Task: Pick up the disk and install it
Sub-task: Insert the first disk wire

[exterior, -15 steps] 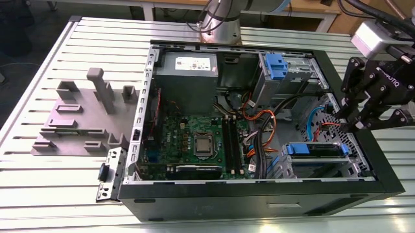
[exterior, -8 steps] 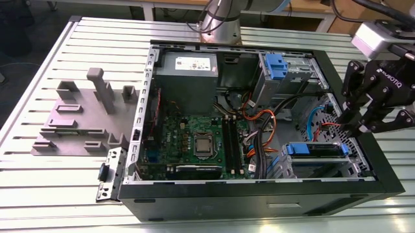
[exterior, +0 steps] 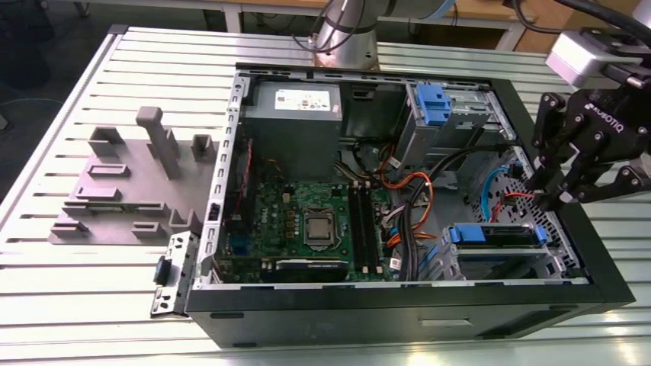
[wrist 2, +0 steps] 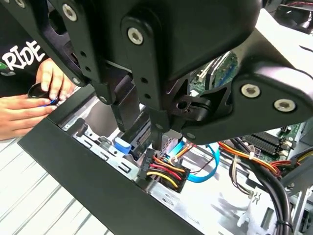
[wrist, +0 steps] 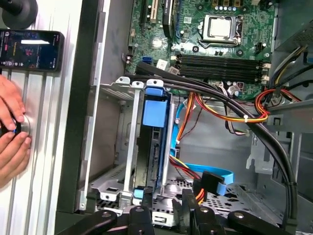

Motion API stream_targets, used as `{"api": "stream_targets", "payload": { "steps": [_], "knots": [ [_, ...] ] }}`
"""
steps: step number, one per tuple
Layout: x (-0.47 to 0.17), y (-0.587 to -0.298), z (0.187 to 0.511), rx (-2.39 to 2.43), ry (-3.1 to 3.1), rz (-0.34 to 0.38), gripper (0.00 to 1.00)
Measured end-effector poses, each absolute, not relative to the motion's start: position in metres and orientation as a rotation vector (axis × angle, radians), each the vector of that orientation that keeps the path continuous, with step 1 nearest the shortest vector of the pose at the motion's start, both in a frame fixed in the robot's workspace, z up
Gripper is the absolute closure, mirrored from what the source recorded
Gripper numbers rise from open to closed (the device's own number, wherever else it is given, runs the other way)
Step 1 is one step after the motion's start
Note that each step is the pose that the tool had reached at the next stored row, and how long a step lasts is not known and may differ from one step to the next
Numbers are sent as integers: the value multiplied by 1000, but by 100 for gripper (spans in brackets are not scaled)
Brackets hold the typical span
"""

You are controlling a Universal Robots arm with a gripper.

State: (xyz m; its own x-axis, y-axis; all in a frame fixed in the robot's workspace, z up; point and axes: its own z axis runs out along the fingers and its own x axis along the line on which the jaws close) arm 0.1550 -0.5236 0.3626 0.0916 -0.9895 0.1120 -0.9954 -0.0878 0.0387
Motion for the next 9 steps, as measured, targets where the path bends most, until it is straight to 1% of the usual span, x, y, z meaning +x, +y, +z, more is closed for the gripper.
{"api": "stream_targets", "payload": {
  "steps": [9],
  "knots": [
    [157,-514,359,2243,-2045,86,63]
  ]
}}
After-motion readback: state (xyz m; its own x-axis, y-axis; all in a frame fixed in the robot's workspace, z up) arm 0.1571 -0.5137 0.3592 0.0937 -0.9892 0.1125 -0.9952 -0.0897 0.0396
